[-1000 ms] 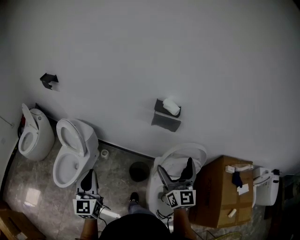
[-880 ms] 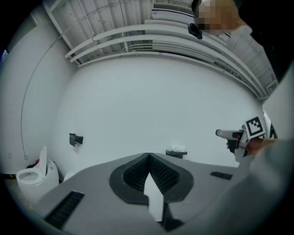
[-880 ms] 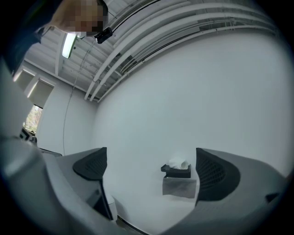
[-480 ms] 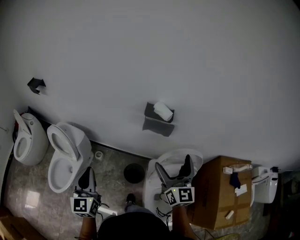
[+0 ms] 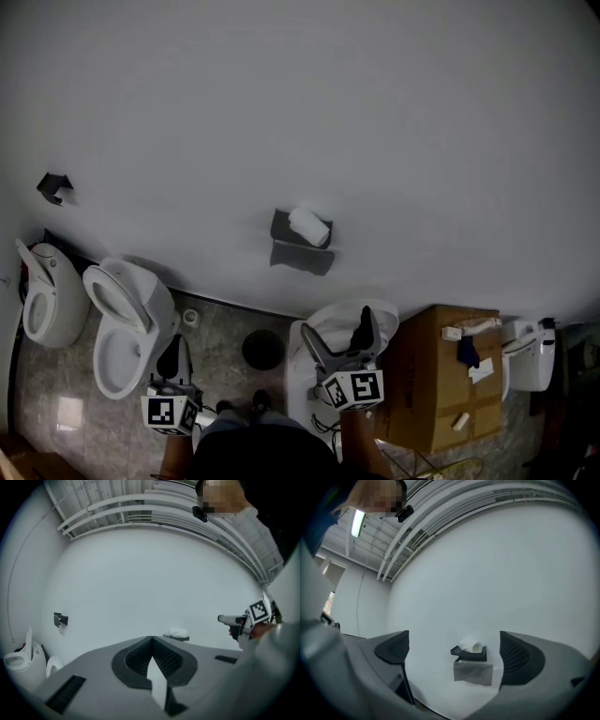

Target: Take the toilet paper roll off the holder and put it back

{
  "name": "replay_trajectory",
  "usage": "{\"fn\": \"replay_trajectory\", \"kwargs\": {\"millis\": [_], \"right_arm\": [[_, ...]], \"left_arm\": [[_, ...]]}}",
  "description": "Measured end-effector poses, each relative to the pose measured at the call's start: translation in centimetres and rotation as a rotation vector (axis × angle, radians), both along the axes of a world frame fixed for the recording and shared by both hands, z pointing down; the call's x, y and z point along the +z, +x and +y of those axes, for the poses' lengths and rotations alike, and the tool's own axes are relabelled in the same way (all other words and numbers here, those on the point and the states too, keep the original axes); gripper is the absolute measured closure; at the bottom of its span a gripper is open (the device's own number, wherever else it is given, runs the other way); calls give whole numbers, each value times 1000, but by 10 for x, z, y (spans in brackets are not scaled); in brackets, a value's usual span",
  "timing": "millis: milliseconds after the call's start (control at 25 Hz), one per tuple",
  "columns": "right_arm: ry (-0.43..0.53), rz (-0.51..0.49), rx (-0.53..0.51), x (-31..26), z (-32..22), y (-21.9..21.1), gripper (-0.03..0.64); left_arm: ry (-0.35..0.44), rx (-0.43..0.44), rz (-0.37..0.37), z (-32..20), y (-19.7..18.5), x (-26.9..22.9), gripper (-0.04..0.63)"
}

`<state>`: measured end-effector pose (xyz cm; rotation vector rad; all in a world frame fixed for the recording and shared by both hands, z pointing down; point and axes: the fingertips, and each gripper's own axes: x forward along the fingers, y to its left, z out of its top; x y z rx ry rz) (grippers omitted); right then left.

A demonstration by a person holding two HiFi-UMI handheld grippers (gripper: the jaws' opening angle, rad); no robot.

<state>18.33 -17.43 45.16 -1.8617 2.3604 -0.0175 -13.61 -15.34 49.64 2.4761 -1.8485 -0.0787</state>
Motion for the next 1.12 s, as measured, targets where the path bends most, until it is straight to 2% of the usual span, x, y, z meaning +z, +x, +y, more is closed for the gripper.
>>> {"fn": "replay_trajectory", "kwargs": {"millis": [120, 280, 520, 640, 800, 880, 1120], "right_arm": [[-5, -9, 23, 2, -4, 2, 37], [9, -25, 70, 6, -11, 6, 37], [9, -55, 165, -1, -19, 4, 37], [16, -60, 208, -1, -27, 0, 37], [12, -65, 248, 1, -38, -11, 37], [6, -65, 259, 4, -44, -15, 37], [-29, -64, 276, 17, -67, -17, 37]], "left_arm": [[-27, 38, 9, -11, 9, -2, 592], [-22, 88, 25, -34, 16, -5, 592], [-49, 245, 3, -66, 30, -5, 592], [7, 282, 19, -88, 23, -3, 592], [-47, 351, 39, -101, 28, -12, 592], [-31, 384, 29, -110, 25, -4, 592], [-42, 394, 43, -130, 23, -7, 592]]}}
